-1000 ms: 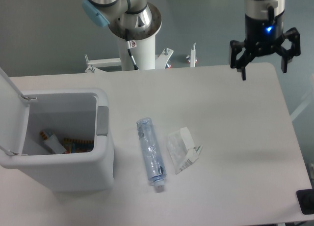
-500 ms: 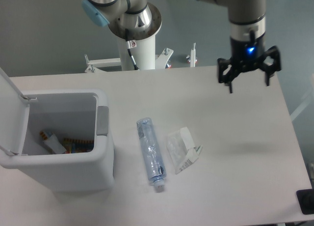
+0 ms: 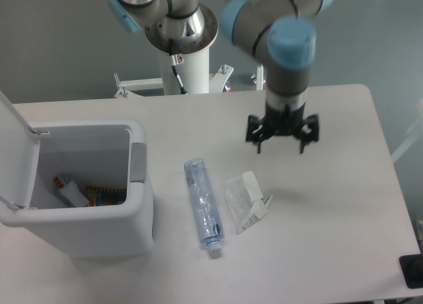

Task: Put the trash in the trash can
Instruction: 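Lower the open gripper onto the clear plastic wrapper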

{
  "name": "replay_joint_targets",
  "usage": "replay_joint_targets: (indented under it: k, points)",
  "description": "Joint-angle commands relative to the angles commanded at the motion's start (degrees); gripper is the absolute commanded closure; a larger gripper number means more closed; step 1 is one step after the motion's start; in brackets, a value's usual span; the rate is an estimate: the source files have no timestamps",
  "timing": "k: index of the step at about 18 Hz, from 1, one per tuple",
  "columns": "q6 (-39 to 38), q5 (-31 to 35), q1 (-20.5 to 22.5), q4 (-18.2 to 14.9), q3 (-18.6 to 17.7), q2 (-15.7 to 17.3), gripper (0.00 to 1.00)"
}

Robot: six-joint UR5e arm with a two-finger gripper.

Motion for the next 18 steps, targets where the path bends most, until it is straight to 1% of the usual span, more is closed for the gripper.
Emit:
replay_joint_targets:
  k: [2, 5, 8, 10, 12, 13, 14, 16, 18]
  points:
    - [-0.35, -0.09, -1.05, 0.18, 0.00, -1.93, 0.00]
    - [-0.35, -0.18, -1.41, 0.70, 0.00, -3.17, 0.00]
    - [-0.44, -0.09, -1.50, 1.93, -0.52, -4.31, 0.00]
    - [-0.53, 0.17, -2.29, 3.34, -0.62, -5.02, 0.00]
    - [-1.67, 0.26, -2.38, 3.78, -0.62, -5.55, 0.00]
    - [-2.19, 0.35, -2.38, 3.96, -0.62, -5.63, 0.09]
    - [-2.81, 0.44, -2.38, 4.04, -0.62, -5.63, 0.22]
    - [-3.34, 0.44, -2.38, 4.13, -0.53, -5.63, 0.44]
    - [-3.26, 1.40, -2.38, 4.22, -0.53, -5.63, 0.63]
